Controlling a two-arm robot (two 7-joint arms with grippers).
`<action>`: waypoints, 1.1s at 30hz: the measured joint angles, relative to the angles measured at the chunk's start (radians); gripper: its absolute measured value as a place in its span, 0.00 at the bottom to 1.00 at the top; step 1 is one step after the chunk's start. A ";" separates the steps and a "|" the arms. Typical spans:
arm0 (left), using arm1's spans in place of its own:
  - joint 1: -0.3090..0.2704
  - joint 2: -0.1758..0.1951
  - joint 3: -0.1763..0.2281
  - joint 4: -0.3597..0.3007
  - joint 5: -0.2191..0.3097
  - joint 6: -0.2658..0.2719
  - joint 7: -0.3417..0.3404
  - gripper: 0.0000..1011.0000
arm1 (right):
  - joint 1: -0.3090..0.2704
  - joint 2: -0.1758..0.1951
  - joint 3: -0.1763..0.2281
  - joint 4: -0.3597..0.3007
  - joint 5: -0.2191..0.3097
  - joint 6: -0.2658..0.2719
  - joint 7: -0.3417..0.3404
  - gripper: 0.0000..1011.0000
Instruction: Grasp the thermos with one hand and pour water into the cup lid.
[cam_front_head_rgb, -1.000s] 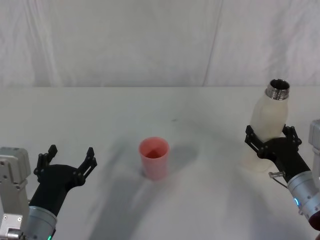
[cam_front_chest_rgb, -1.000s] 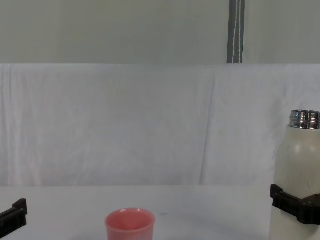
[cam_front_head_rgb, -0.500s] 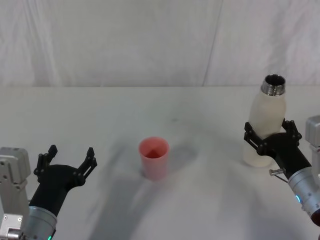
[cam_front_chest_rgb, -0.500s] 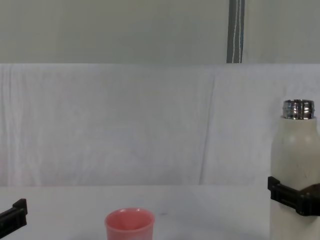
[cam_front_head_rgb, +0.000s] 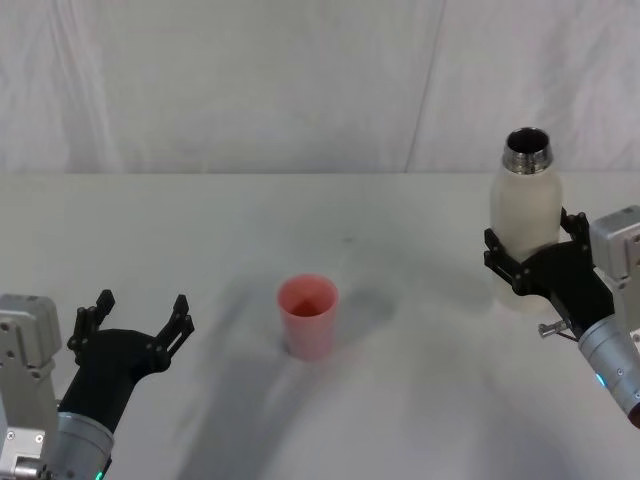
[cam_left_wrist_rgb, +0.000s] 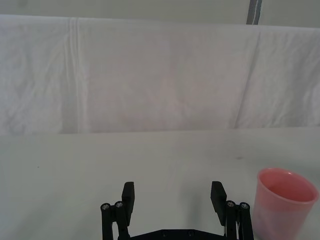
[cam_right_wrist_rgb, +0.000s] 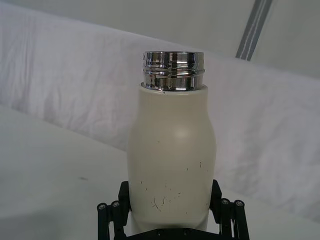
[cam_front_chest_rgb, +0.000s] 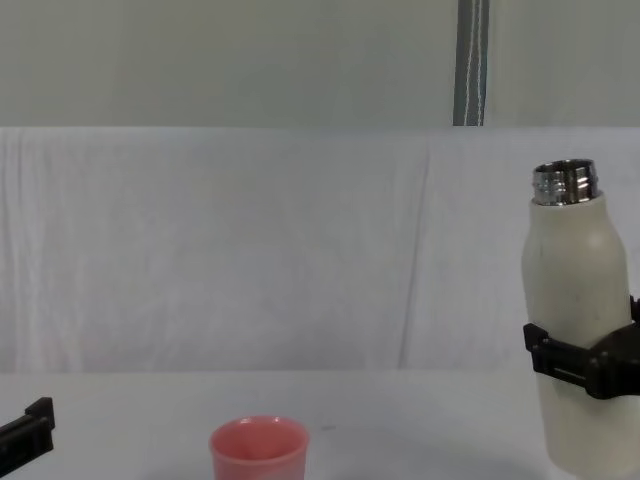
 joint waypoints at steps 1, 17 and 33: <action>0.000 0.000 0.000 0.000 0.000 0.000 0.000 0.99 | 0.001 0.003 -0.002 -0.003 -0.008 0.002 -0.001 0.94; 0.000 0.000 0.000 0.000 0.000 0.000 0.000 0.99 | 0.037 0.054 -0.051 -0.051 -0.169 0.052 -0.002 0.94; 0.000 0.000 0.000 0.000 0.000 0.000 0.000 0.99 | 0.109 0.083 -0.085 -0.041 -0.212 0.073 0.055 0.94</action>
